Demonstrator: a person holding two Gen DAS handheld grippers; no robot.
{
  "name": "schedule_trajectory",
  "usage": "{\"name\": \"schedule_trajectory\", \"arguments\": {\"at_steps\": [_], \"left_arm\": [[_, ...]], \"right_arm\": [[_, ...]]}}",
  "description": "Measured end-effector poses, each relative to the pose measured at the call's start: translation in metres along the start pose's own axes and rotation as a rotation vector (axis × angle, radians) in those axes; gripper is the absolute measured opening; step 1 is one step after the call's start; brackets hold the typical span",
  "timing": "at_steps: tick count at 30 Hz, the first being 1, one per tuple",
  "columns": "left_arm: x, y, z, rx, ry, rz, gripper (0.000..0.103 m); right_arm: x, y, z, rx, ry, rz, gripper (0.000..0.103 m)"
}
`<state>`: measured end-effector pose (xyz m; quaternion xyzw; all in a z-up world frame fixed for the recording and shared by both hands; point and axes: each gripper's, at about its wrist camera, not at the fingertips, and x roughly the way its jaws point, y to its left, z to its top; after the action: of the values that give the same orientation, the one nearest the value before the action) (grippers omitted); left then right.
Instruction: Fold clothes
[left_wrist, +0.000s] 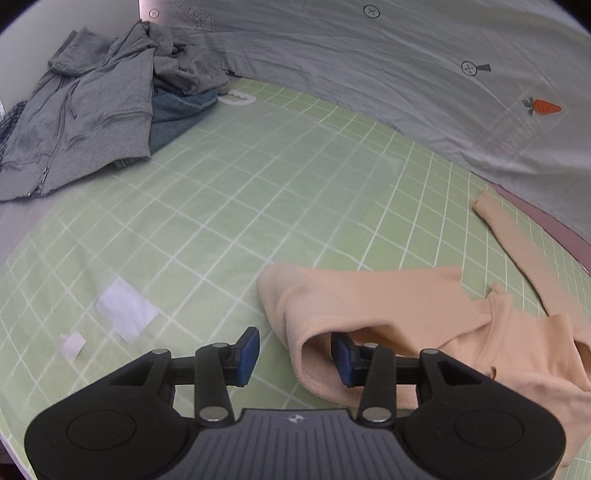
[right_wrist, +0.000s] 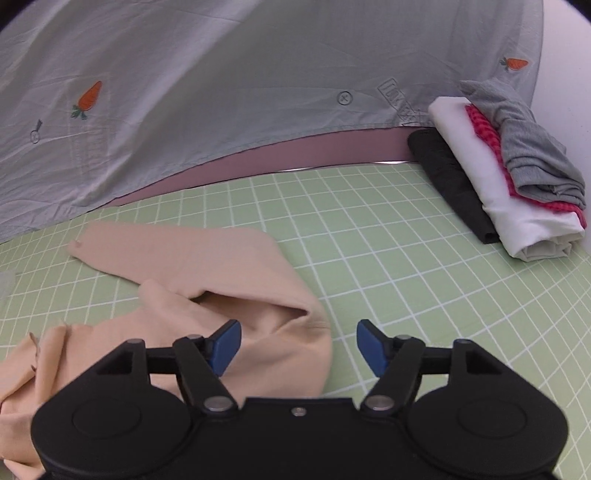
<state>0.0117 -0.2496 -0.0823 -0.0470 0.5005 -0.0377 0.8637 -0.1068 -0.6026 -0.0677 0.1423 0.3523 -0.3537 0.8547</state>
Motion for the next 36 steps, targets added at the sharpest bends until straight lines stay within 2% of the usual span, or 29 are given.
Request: {"name": "schedule_trajectory", "arguments": {"at_steps": [3,6,11,13,14,16,17,19,20,23,29,30,36], "left_arm": [[0.004,0.002,-0.007,-0.008,0.039,0.018,0.054],[0.006,0.003,-0.009,0.001,0.057,0.042,0.059],[0.004,0.009,-0.007,-0.011,0.055,0.044,0.062],[0.004,0.009,-0.006,-0.014,0.056,0.044,0.062],[0.004,0.009,-0.006,-0.015,0.057,0.044,0.062],[0.003,0.009,-0.007,-0.014,0.058,0.044,0.062],[0.001,0.008,-0.007,-0.007,0.054,0.042,0.062],[-0.002,0.007,-0.008,0.000,0.046,0.040,0.062],[-0.004,0.006,-0.009,0.002,0.042,0.039,0.062],[-0.010,0.007,-0.015,0.002,0.032,0.042,0.062],[-0.021,0.010,-0.033,0.006,0.047,0.031,0.062],[-0.023,0.012,-0.035,0.007,0.043,0.032,0.062],[-0.030,0.016,-0.040,-0.010,0.036,0.045,0.062]], "right_arm": [[0.000,0.037,-0.002,-0.079,0.003,0.096,0.077],[0.008,0.067,-0.010,-0.125,0.068,0.159,0.082],[0.030,0.082,-0.023,-0.076,0.214,0.135,0.082],[0.029,0.074,-0.026,-0.047,0.232,0.161,0.068],[0.026,0.069,-0.027,-0.030,0.233,0.178,0.053],[0.021,0.058,-0.028,0.004,0.234,0.213,0.038],[0.018,0.053,-0.028,0.022,0.235,0.230,0.026],[0.013,0.042,-0.029,0.056,0.235,0.264,0.018],[0.007,0.035,-0.030,0.073,0.226,0.274,0.011],[-0.012,0.013,-0.034,0.102,0.195,0.273,0.006],[-0.030,-0.004,-0.050,0.096,0.180,0.246,0.006],[-0.034,-0.007,-0.051,0.089,0.167,0.238,0.001],[-0.052,-0.034,-0.045,0.113,0.103,0.155,0.000]]}}
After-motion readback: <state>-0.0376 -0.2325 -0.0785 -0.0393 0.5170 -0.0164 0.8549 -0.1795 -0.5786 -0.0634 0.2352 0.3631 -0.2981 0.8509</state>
